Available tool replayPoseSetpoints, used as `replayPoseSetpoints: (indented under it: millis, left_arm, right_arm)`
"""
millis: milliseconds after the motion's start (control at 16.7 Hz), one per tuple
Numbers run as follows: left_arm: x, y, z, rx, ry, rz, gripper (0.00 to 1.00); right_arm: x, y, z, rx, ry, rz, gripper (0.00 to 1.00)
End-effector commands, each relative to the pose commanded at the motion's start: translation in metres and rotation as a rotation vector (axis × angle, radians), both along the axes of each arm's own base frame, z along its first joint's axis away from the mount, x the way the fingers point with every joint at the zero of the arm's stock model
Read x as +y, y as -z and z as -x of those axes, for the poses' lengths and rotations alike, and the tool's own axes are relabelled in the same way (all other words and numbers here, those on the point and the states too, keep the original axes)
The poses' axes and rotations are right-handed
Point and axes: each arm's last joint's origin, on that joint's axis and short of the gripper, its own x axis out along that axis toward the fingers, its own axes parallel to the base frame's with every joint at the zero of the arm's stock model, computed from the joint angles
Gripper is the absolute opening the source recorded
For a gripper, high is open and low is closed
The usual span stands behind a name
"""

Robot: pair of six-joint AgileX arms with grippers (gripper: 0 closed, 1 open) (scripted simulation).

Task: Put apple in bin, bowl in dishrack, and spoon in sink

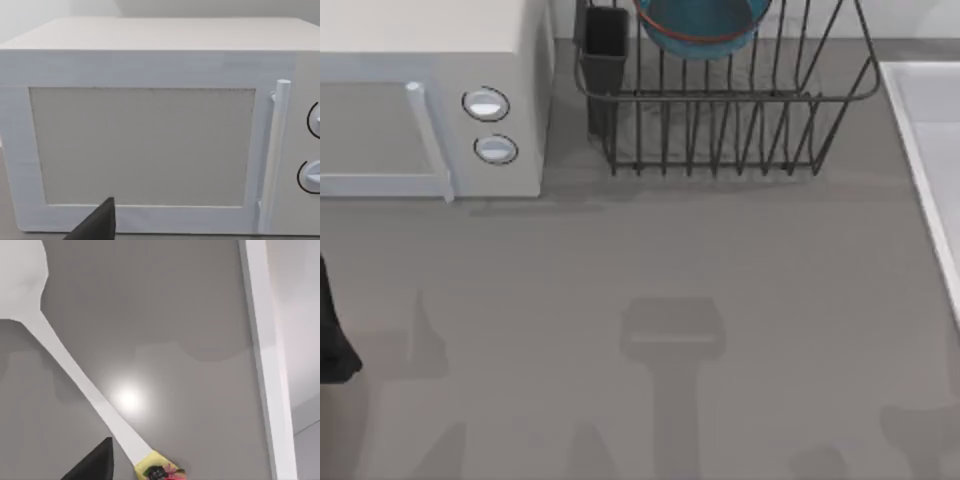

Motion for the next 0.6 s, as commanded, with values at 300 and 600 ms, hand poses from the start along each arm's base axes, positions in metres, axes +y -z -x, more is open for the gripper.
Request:
replayPoseSetpoints:
  millis: [300,600]
  left_arm:
    - [0.0,0.0,0.0,0.0,0.0,0.0,1.0]
    - [0.0,0.0,0.0,0.0,0.0,0.0,1.0]
  right_arm:
    - [-0.016,-0.003,-0.023,0.294,-0.348,0.061,1.0]
    - [-0.026,-0.002,-0.035,0.434,-0.507,0.049,1.0]
